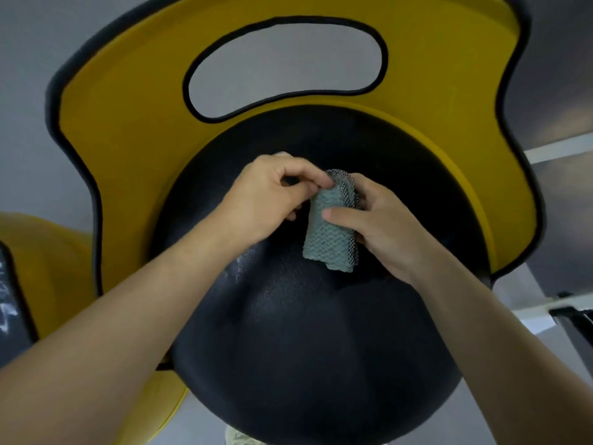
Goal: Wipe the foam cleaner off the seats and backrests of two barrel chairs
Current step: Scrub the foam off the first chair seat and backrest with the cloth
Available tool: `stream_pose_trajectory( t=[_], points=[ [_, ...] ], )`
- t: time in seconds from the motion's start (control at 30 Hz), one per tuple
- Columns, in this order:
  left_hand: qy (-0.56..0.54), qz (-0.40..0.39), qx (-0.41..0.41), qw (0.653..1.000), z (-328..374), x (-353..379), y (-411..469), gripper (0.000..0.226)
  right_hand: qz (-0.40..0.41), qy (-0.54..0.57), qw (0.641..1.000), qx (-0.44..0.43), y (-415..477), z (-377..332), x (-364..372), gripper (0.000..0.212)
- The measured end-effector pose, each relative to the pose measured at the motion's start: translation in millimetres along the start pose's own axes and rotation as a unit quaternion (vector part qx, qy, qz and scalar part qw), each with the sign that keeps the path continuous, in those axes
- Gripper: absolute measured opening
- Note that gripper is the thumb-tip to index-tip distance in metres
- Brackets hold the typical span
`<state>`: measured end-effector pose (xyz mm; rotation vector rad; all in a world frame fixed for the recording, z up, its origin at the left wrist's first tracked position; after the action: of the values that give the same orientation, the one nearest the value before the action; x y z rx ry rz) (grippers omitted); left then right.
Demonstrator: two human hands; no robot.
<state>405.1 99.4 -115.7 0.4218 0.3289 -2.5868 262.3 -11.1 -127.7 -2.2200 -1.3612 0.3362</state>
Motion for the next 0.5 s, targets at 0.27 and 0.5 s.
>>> stream_pose_trajectory(
  t=[0.27, 0.5],
  points=[
    [-0.259, -0.114, -0.218, 0.934, -32.3, 18.9, 1.8, 0.026, -0.007, 0.046, 0.998, 0.04, 1.7, 10.1, -23.0, 0.024],
    [-0.033, -0.007, -0.214, 0.976, -56.0, 33.8, 13.5, 0.005, 0.152, -0.261, 0.952, 0.043, 24.8, 54.8, -32.9, 0.018]
  ],
)
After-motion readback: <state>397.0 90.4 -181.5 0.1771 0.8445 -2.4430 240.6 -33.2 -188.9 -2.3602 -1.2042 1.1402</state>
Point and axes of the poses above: each hand's wrist, its own y-axis towards the middle knuckle, its own x-axis out of the palm, z = x × y, the point moved 2 cm from there along y, towards the middle knuckle, and after that the axes turned 5 degrees about x, right-handed, at the moved point
